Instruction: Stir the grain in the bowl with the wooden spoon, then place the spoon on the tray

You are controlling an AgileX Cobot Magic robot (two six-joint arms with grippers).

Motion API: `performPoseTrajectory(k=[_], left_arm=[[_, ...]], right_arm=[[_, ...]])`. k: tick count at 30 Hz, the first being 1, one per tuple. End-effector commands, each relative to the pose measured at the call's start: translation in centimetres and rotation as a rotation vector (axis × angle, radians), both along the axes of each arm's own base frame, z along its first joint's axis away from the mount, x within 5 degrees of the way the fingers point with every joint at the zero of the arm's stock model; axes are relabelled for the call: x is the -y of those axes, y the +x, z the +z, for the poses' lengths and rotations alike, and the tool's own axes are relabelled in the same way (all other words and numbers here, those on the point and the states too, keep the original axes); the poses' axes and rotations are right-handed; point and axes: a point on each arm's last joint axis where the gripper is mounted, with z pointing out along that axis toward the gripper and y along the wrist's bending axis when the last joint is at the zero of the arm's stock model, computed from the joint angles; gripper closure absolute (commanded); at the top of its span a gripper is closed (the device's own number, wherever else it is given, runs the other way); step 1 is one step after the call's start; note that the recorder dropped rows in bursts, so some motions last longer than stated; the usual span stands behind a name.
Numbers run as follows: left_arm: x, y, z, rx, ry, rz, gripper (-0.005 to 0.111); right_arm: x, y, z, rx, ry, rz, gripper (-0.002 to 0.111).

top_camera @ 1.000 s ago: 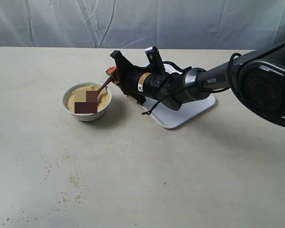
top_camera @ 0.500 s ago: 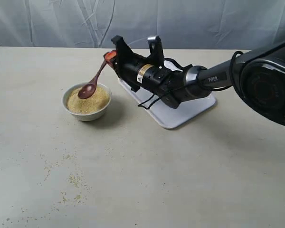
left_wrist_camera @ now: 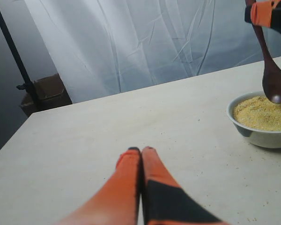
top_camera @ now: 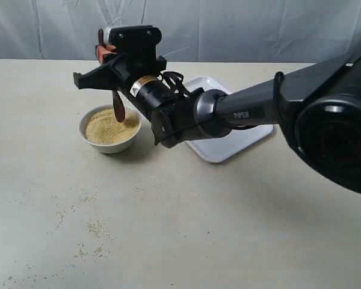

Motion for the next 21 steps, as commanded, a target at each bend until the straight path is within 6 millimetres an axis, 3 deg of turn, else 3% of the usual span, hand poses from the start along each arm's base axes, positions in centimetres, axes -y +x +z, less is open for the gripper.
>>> performPoseTrajectory(k=[1, 4, 8, 17, 21], left_arm=[[0.0, 0.0, 0.0, 0.007, -0.004, -0.002, 0.107], [0.0, 0.0, 0.0, 0.007, -0.004, -0.002, 0.107], [0.0, 0.0, 0.0, 0.007, -0.004, -0.002, 0.107], [0.0, 0.0, 0.0, 0.007, -0.004, -0.002, 0.107], [0.0, 0.0, 0.0, 0.007, -0.004, -0.002, 0.107]], right_arm=[[-0.2, 0.3, -2.9, 0.006, -0.046, -0.013, 0.108], [-0.5, 0.1, -4.1, -0.013, -0.046, -0.005, 0.108], [-1.6, -1.0, -4.2, -0.025, -0.02, 0.034, 0.108], [-2.6, -2.1, -1.5, 0.084, 0.037, 0.058, 0.108], [-2.4, -2.1, 0.5, 0.168, 0.024, 0.048, 0.108]])
